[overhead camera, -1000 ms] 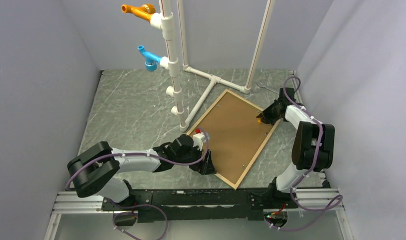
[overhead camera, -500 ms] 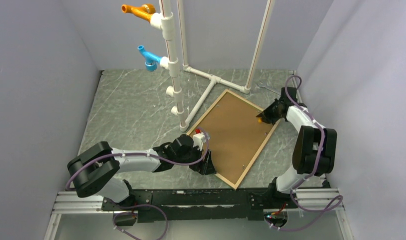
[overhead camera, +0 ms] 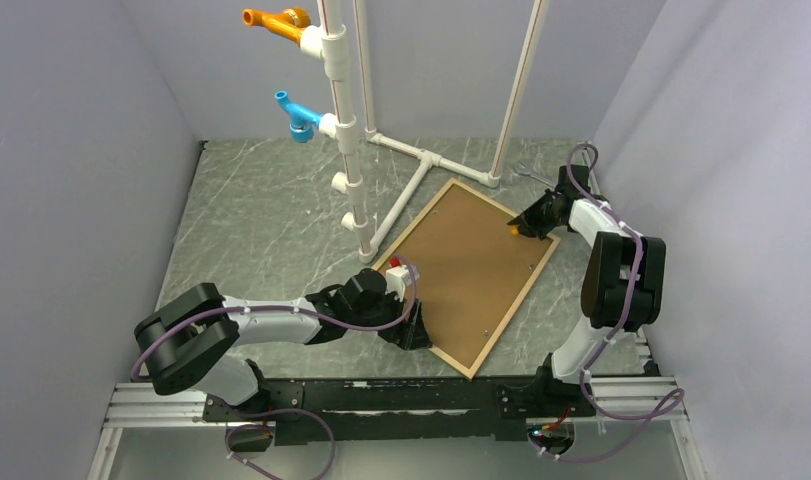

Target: Take the photo out of the frame

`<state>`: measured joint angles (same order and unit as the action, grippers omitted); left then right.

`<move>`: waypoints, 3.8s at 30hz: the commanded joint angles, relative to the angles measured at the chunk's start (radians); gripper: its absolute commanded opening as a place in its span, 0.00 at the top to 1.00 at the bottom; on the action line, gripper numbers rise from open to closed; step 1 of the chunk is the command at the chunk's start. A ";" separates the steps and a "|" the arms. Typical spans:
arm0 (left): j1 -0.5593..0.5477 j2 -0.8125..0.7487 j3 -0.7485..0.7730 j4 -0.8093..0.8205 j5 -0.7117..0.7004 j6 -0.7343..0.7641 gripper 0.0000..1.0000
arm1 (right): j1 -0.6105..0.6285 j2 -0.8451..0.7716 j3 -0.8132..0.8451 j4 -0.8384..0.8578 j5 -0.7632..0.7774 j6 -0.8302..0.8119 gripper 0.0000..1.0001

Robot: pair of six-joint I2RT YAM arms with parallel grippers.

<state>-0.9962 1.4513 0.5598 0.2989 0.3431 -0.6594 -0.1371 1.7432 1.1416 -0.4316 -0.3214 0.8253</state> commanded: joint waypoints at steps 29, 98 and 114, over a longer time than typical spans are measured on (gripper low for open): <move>0.003 0.000 -0.032 0.012 0.011 -0.006 0.15 | -0.039 -0.018 -0.042 -0.078 0.070 -0.021 1.00; 0.038 -0.725 -0.175 -0.418 -0.425 -0.065 0.03 | -0.398 -0.542 -0.561 -0.119 0.715 -0.027 1.00; 0.056 -0.751 -0.196 -0.409 -0.417 -0.058 0.02 | -0.410 -0.513 -0.586 -0.093 0.670 -0.014 0.75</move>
<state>-0.9474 0.7109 0.3534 -0.1539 -0.0914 -0.7338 -0.5419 1.2491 0.5686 -0.5472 0.3782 0.8078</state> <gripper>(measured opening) 0.980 0.238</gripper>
